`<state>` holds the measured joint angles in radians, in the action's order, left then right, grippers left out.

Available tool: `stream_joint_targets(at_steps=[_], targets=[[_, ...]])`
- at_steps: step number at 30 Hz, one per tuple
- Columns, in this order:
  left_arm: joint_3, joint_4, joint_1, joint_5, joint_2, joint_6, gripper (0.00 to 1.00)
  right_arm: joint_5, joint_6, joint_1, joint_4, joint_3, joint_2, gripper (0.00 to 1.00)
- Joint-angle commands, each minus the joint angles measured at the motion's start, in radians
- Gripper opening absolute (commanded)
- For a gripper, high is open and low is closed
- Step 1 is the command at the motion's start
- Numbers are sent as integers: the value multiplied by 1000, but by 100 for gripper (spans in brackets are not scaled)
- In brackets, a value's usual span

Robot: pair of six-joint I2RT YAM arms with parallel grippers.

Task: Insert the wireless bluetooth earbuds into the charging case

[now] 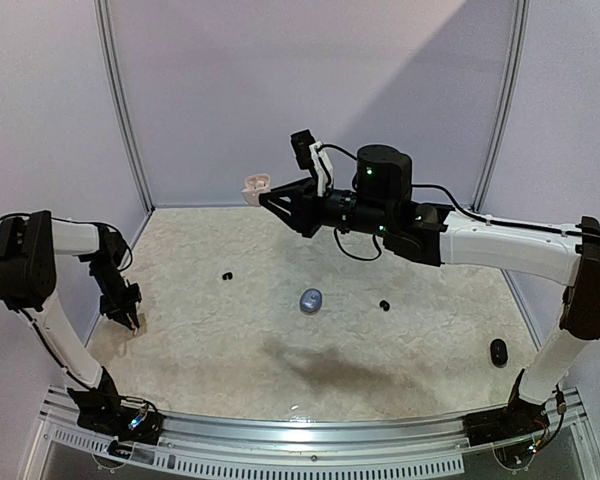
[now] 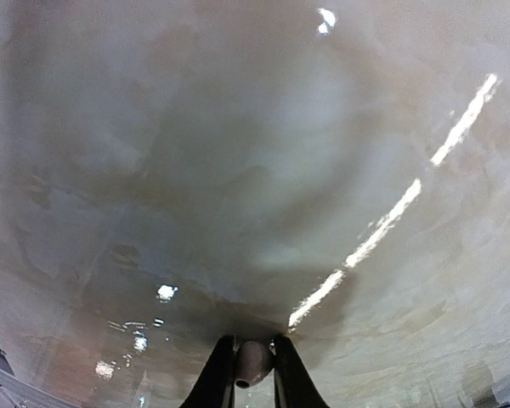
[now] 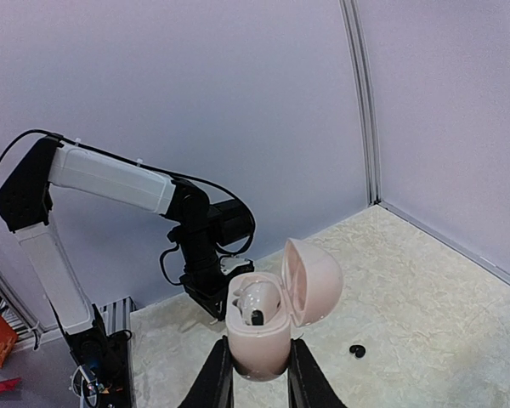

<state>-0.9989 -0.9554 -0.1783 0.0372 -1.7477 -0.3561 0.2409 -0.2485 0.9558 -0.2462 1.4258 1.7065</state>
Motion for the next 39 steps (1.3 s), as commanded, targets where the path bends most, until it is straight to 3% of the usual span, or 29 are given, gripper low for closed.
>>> stream_joint_targets(at_steps=[1, 11, 21, 30, 34, 39], targets=[[13, 54, 7, 42, 57, 10, 0, -7, -5, -6, 17, -5, -47, 0], [-141, 42, 41, 331, 214, 21, 0, 42, 40, -6, -15, 3, -27, 0], [-411, 253, 174, 531, 487, 41, 0, 110, 87, -6, -59, 83, 36, 0], [-446, 615, 402, 655, 663, -37, 0, 275, 100, -4, -253, 125, 84, 0], [-532, 631, 481, 697, 647, -43, 0, 299, 162, 5, -260, 170, 117, 0], [-529, 678, 589, 734, 652, -25, 0, 307, 297, 7, -253, 250, 162, 0]])
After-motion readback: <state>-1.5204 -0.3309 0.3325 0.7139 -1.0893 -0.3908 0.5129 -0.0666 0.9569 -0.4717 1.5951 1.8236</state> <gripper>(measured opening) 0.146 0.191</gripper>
